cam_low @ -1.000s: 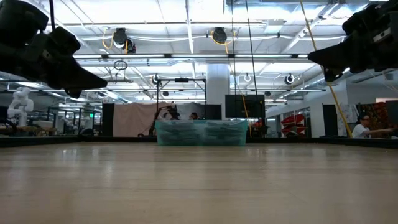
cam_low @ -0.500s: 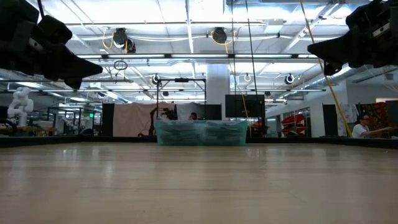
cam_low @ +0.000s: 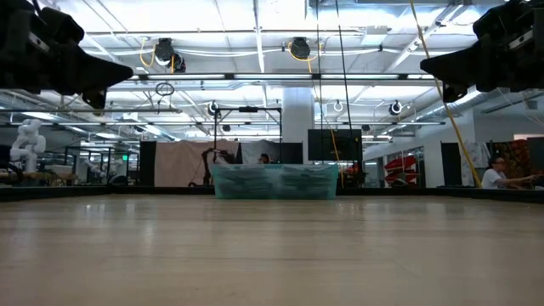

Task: Sort popcorn bags into baskets
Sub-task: Return to Home Position

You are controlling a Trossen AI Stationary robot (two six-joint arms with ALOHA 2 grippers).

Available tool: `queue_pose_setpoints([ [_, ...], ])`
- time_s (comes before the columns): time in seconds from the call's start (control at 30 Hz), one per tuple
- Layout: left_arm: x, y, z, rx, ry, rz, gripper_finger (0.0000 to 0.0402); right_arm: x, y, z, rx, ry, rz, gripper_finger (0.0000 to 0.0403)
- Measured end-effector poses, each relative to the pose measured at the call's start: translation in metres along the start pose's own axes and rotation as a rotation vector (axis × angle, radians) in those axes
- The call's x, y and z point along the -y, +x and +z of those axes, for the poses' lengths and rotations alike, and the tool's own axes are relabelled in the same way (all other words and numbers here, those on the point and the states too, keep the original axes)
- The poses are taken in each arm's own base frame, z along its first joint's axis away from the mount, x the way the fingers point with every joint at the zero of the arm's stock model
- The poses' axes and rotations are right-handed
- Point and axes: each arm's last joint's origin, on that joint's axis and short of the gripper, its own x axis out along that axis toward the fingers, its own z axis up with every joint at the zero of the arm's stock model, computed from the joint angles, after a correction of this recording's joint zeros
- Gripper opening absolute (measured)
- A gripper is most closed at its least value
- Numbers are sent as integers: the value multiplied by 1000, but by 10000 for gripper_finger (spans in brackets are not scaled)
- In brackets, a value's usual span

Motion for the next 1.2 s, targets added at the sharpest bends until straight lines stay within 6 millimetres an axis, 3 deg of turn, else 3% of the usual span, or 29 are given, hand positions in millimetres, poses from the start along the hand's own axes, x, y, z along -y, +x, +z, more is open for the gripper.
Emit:
queue_pose_setpoints([
  [1.2, 1, 0, -1, -2, 2, -23, 23, 0, 0, 0, -5, 0, -1, 0],
])
